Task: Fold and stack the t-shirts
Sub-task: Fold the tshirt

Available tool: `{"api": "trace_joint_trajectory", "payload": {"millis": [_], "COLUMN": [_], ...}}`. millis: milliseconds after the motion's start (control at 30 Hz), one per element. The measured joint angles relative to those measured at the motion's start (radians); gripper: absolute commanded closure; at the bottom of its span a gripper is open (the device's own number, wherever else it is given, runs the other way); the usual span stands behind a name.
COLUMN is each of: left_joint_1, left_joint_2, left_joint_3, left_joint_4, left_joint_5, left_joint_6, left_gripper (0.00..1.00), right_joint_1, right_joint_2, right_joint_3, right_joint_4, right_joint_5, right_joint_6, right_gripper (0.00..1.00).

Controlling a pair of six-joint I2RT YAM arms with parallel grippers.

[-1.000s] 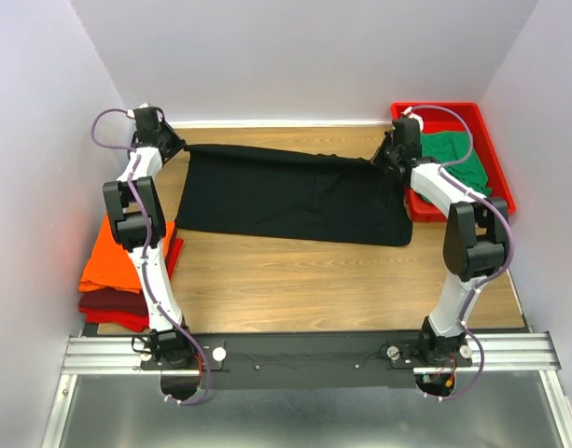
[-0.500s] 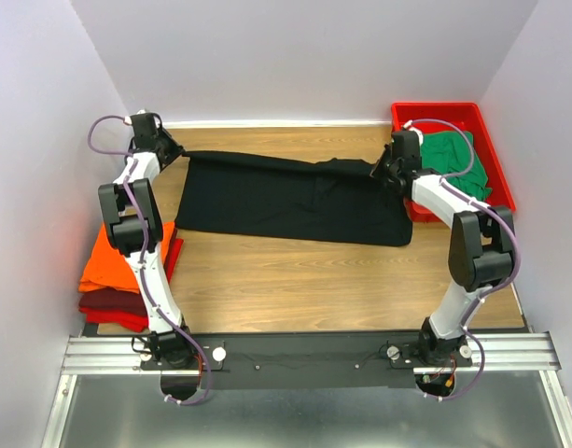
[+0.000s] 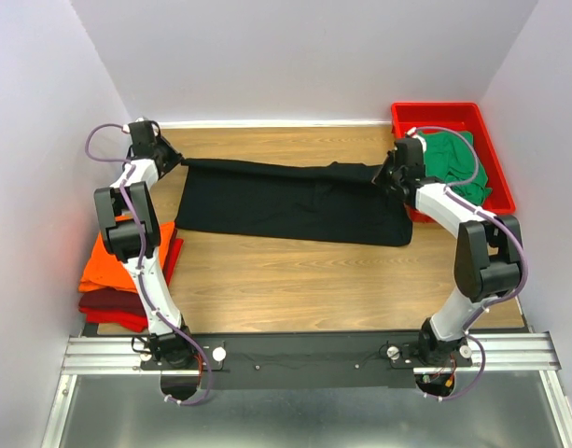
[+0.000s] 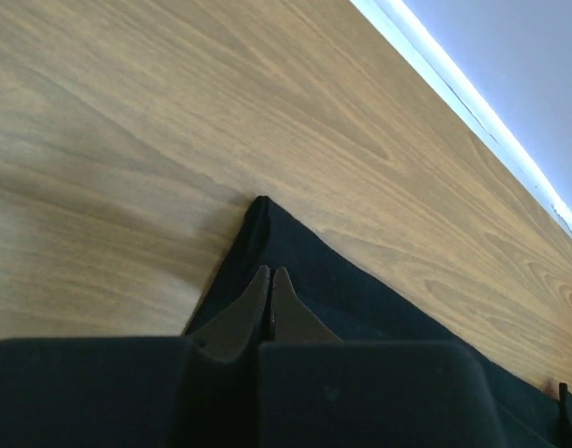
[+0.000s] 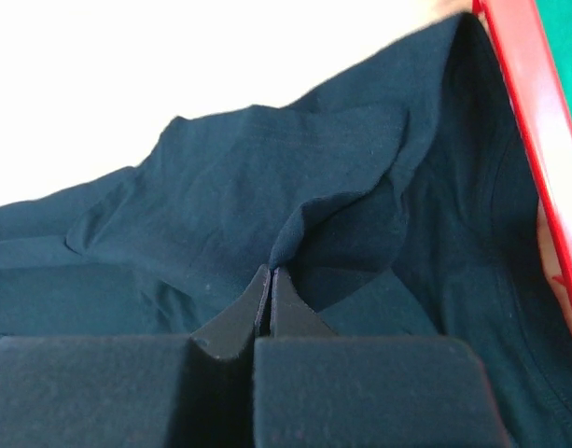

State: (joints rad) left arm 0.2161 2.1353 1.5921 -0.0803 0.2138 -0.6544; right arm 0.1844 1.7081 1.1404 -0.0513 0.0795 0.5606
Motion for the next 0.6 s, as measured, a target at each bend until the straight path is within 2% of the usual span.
{"api": "trace_joint_trajectory", "payload": {"millis": [600], "left_joint_1": [0.006], "left_joint_2": [-0.050], "left_joint_3": [-0.150], "left_joint_4": [0.021], "left_joint_5": [-0.001], "left_joint_6": [0.000], "left_gripper": [1.00], "right_joint_1": [0.011], "right_joint_2": [-0.018], "right_joint_3": [-0.111], "right_joint_4": [0.005], "right_joint_5": [-0.011], "right_joint_6": [0.026], "right_gripper": [1.00]}}
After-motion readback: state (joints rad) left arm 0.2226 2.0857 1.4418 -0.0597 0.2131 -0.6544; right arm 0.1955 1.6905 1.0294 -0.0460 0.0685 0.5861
